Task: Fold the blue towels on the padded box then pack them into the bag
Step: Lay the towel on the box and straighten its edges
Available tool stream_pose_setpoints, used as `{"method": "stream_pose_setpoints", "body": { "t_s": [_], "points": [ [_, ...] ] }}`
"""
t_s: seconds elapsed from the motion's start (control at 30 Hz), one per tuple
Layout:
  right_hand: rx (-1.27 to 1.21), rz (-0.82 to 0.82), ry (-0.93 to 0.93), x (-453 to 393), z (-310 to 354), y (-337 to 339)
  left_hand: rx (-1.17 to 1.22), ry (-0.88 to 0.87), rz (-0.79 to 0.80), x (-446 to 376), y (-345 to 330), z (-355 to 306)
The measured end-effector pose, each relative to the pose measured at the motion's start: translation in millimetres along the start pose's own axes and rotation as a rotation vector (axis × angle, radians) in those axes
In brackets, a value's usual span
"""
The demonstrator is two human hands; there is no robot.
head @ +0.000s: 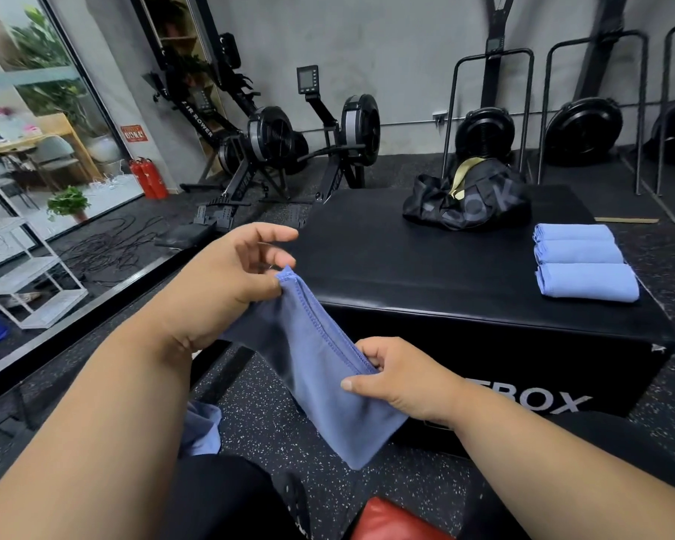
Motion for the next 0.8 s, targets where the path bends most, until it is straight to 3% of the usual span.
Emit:
{"method": "stream_pose_setpoints", "body": {
  "t_s": [0.37,0.8],
  "points": [
    [-0.046,0.019,-0.022,2.4,-17.2,15.0,0.049,-0.042,-0.136,-15.8,14.3,-5.2],
    [0.194,-0.294,0.019,-37.8,-36.5,127.2,0.118,0.092,-0.255,-55.8,-1.6,69.8]
  ]
}}
Point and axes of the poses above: each hand's wrist, its own x-axis away from the middle knuckle, its own y-axis out of the back of the hand, z = x × y, the point moved 7 cm from there along -x, towards the middle knuckle, and after that the axes turned 13 degrees about -z, right-handed, at the moved point
